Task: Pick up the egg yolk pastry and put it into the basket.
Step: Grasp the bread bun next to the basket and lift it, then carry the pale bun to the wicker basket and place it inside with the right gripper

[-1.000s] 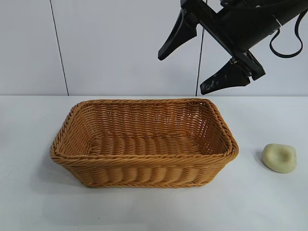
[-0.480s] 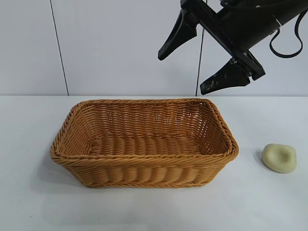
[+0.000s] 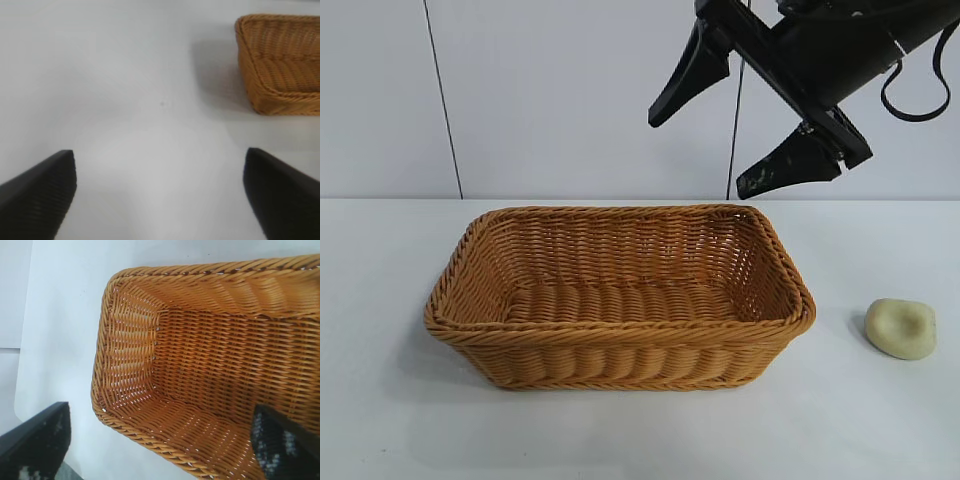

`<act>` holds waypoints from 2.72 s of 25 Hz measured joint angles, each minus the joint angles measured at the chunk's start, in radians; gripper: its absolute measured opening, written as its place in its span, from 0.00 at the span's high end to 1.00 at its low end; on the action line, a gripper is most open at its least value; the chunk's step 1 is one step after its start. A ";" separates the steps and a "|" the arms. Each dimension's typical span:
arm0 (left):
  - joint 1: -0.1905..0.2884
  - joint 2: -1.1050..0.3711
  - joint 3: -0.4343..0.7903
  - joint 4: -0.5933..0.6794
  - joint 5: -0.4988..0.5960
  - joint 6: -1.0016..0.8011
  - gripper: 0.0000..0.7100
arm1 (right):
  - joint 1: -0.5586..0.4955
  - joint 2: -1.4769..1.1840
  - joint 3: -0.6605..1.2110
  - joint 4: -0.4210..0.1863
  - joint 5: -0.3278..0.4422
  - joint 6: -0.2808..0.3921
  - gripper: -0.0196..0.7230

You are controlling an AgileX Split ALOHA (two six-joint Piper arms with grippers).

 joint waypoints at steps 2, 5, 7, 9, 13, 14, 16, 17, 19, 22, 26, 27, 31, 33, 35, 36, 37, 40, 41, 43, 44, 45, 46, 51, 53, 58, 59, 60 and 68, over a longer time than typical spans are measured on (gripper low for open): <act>0.000 -0.004 0.000 0.000 0.000 0.000 0.09 | 0.000 0.000 -0.005 -0.041 0.002 0.021 0.04; 0.000 -0.007 0.000 0.001 0.000 0.000 0.09 | 0.000 0.000 -0.041 -0.182 0.012 0.096 0.04; 0.000 -0.007 0.000 0.001 0.000 0.000 0.09 | 0.000 0.000 -0.077 -0.329 0.035 0.182 0.04; 0.000 -0.007 0.000 0.001 0.000 0.000 0.09 | 0.000 0.000 -0.105 -0.478 0.071 0.268 0.04; 0.000 -0.007 0.000 0.001 0.000 0.000 0.09 | -0.029 0.000 -0.118 -0.684 0.143 0.372 0.04; 0.000 -0.007 0.000 0.001 0.000 0.000 0.09 | -0.051 0.000 -0.118 -0.700 0.152 0.378 0.04; 0.000 -0.007 0.000 0.001 0.000 0.000 0.09 | -0.102 0.002 -0.118 -0.711 0.158 0.382 0.04; 0.000 -0.007 0.000 0.001 0.000 0.000 0.09 | -0.130 0.006 -0.118 -0.713 0.159 0.382 0.04; 0.000 -0.007 0.000 0.004 0.000 0.000 0.09 | -0.182 0.020 -0.118 -0.715 0.159 0.382 0.04; 0.000 -0.007 0.000 0.012 0.000 0.000 0.09 | -0.232 0.056 -0.118 -0.718 0.159 0.382 0.04; 0.000 -0.007 0.000 0.014 0.000 0.000 0.09 | -0.261 0.139 -0.118 -0.722 0.155 0.382 0.04; 0.000 -0.007 0.000 0.014 0.000 0.000 0.09 | -0.261 0.164 -0.118 -0.722 0.152 0.382 0.04; 0.000 -0.007 0.000 0.010 0.000 0.000 0.09 | -0.261 0.267 -0.118 -0.722 0.142 0.382 0.04; 0.000 -0.007 0.000 0.006 0.000 0.000 0.09 | -0.261 0.313 -0.118 -0.722 0.139 0.382 0.04; 0.000 -0.007 0.000 0.005 0.000 0.000 0.09 | -0.261 0.352 -0.118 -0.722 0.129 0.382 0.04; 0.000 -0.007 0.000 0.005 0.000 0.000 0.09 | -0.261 0.366 -0.119 -0.722 0.124 0.382 0.04; 0.000 -0.007 0.000 0.005 0.000 0.000 0.09 | -0.261 0.375 -0.119 -0.722 0.113 0.382 0.04; 0.000 -0.007 0.000 0.005 0.000 0.000 0.09 | -0.261 0.386 -0.119 -0.722 0.089 0.382 0.05; 0.000 -0.007 0.000 0.005 0.000 0.000 0.09 | -0.261 0.386 -0.119 -0.722 0.082 0.382 0.08; 0.000 -0.007 0.000 0.005 0.000 0.000 0.09 | -0.261 0.386 -0.119 -0.722 0.079 0.382 0.19; 0.000 -0.007 0.000 0.005 0.000 0.000 0.09 | -0.261 0.386 -0.119 -0.722 0.078 0.382 0.25; 0.000 -0.007 0.000 0.005 0.000 0.000 0.09 | -0.261 0.386 -0.119 -0.725 0.078 0.383 0.32; 0.000 -0.007 0.000 0.005 0.000 0.000 0.09 | -0.261 0.386 -0.119 -0.728 0.077 0.383 0.41; 0.000 -0.007 0.000 0.005 0.000 0.000 0.09 | -0.261 0.386 -0.119 -0.733 0.077 0.385 0.79; 0.000 -0.007 0.000 0.005 0.000 0.000 0.09 | -0.261 0.386 -0.121 -0.733 0.082 0.385 0.85; 0.000 -0.007 0.000 0.005 0.000 0.000 0.09 | -0.261 0.338 -0.126 -0.733 0.112 0.382 0.87; 0.000 -0.007 0.000 0.005 0.000 0.000 0.09 | -0.261 0.318 -0.137 -0.734 0.126 0.382 0.87; 0.000 -0.007 0.000 0.005 0.000 0.000 0.09 | -0.261 0.297 -0.155 -0.735 0.146 0.382 0.87; 0.000 -0.007 0.000 0.005 0.000 0.000 0.09 | -0.243 0.210 -0.412 -0.736 0.320 0.374 0.88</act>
